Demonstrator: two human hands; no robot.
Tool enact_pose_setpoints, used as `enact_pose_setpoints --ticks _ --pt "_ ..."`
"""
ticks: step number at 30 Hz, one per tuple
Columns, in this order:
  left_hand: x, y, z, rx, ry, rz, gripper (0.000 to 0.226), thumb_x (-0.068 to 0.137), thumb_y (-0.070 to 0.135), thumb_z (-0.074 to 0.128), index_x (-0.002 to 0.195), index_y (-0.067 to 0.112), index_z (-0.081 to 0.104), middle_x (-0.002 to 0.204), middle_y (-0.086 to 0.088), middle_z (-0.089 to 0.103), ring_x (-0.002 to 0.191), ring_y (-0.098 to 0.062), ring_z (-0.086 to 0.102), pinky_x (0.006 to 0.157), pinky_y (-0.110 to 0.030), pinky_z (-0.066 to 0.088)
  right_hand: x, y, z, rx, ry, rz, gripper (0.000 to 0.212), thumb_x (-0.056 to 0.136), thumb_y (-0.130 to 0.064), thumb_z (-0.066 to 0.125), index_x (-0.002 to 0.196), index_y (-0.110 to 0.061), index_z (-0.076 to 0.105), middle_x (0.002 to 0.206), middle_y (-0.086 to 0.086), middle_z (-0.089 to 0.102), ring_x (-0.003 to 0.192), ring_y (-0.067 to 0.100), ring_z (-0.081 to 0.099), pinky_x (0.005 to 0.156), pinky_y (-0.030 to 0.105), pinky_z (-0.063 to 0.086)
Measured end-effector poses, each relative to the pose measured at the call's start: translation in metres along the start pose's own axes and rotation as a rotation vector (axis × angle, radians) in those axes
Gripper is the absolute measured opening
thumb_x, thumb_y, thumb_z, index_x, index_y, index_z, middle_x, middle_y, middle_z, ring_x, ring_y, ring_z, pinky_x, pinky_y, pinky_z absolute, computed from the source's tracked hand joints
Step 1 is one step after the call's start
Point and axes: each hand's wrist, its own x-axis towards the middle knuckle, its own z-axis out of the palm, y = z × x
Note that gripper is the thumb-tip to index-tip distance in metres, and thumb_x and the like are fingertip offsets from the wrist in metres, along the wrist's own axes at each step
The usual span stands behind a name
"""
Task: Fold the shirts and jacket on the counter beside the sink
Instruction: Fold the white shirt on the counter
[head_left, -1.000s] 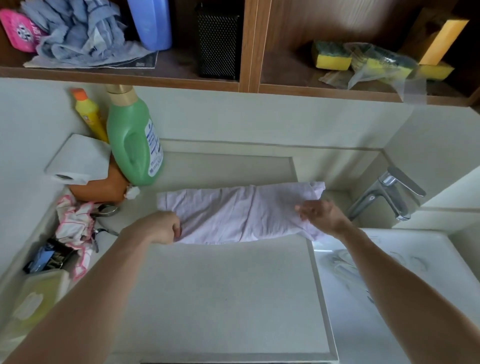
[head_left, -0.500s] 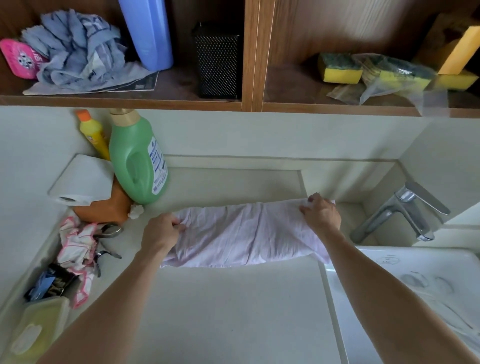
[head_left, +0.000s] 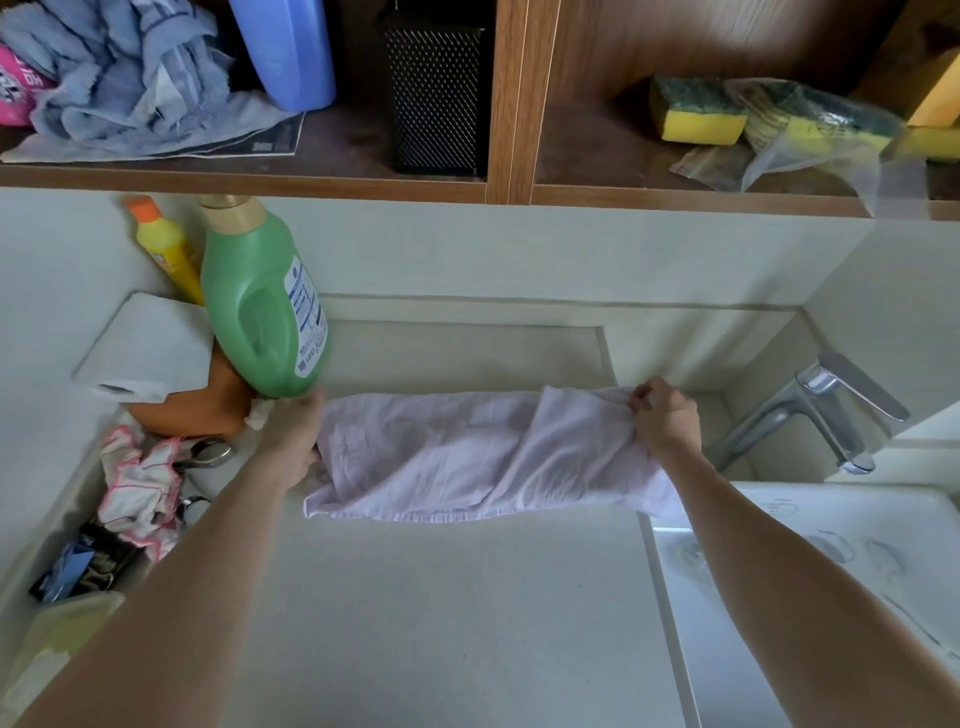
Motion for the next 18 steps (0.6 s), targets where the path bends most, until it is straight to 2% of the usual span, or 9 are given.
enact_pose_setpoints --ticks 2,3,4,6,8,12,14,16,18 --pt "-0.004 -0.001 0.004 0.079 -0.172 -0.003 0.062 0.080 0.042 0.077 0.125 0.006 0.052 0.110 -0.015 0.060 0.095 -0.031 0.064 0.075 -0.047 0.054 -0.003 -0.008 0.002 -0.047 -0.028 -0.012 0.014 0.092 -0.027 0.059 0.103 -0.021 0.065 0.097 0.012 0.068 0.094 0.036 0.061 0.080 0.036 0.051" --pt "-0.009 -0.002 0.004 0.155 -0.243 0.010 0.081 0.071 0.039 0.086 0.133 0.008 0.046 0.122 -0.014 0.059 0.105 -0.033 0.063 0.078 -0.050 0.055 -0.004 -0.012 0.003 -0.052 -0.044 -0.022 0.017 0.093 -0.031 0.060 0.107 -0.022 0.063 0.096 0.012 0.067 0.092 0.035 0.061 0.080 0.037 0.052" --pt "-0.012 -0.005 0.003 0.228 -0.303 0.040 0.085 0.064 0.034 0.090 0.134 0.013 0.047 0.125 -0.010 0.061 0.108 -0.031 0.064 0.080 -0.050 0.057 -0.005 -0.014 0.004 -0.032 -0.067 -0.030 0.018 0.092 -0.030 0.062 0.109 -0.022 0.062 0.096 0.012 0.066 0.089 0.033 0.061 0.079 0.036 0.052" --pt "-0.013 -0.013 0.000 0.331 -0.353 0.134 0.056 0.062 0.033 0.088 0.112 0.023 0.064 0.109 -0.003 0.072 0.103 -0.028 0.070 0.076 -0.041 0.061 -0.006 -0.013 0.005 0.018 -0.115 -0.034 0.017 0.091 -0.018 0.063 0.108 -0.019 0.064 0.097 0.015 0.065 0.086 0.032 0.062 0.073 0.031 0.050" --pt "-0.012 -0.016 -0.008 0.372 -0.298 0.217 0.033 0.068 0.033 0.079 0.098 0.030 0.068 0.094 0.006 0.074 0.096 -0.021 0.072 0.070 -0.029 0.056 -0.005 -0.005 0.004 -0.022 -0.118 -0.045 0.015 0.090 -0.009 0.061 0.102 -0.015 0.067 0.095 0.019 0.066 0.087 0.035 0.063 0.071 0.030 0.048" --pt "-0.011 -0.015 -0.022 0.569 -0.089 0.345 0.017 0.081 0.031 0.075 0.086 0.044 0.065 0.083 0.018 0.069 0.080 -0.007 0.065 0.062 -0.023 0.046 -0.006 0.007 -0.001 -0.091 -0.066 -0.023 0.022 0.090 -0.001 0.052 0.098 -0.013 0.068 0.095 0.019 0.069 0.088 0.038 0.062 0.077 0.039 0.055" --pt "-0.006 -0.017 -0.022 0.583 -0.020 0.393 0.011 0.087 0.028 0.072 0.088 0.037 0.065 0.082 0.015 0.069 0.082 -0.015 0.066 0.065 -0.027 0.045 -0.006 0.009 -0.003 -0.112 -0.049 -0.018 0.021 0.091 -0.005 0.050 0.099 -0.015 0.066 0.092 0.017 0.067 0.085 0.036 0.061 0.076 0.040 0.055" --pt "-0.002 -0.017 -0.019 0.634 0.010 0.414 0.006 0.092 0.024 0.067 0.098 0.026 0.067 0.089 0.003 0.070 0.087 -0.024 0.064 0.071 -0.031 0.042 -0.004 0.011 -0.005 -0.124 -0.032 -0.016 0.019 0.093 -0.007 0.049 0.100 -0.015 0.065 0.088 0.015 0.065 0.084 0.036 0.060 0.073 0.036 0.052" --pt "0.003 -0.019 -0.019 0.691 0.047 0.400 0.015 0.096 0.025 0.062 0.107 0.016 0.068 0.101 -0.007 0.071 0.088 -0.024 0.060 0.074 -0.032 0.039 -0.003 0.012 -0.006 -0.113 -0.015 -0.017 0.019 0.093 -0.007 0.050 0.101 -0.014 0.065 0.089 0.017 0.065 0.082 0.034 0.057 0.071 0.033 0.047"
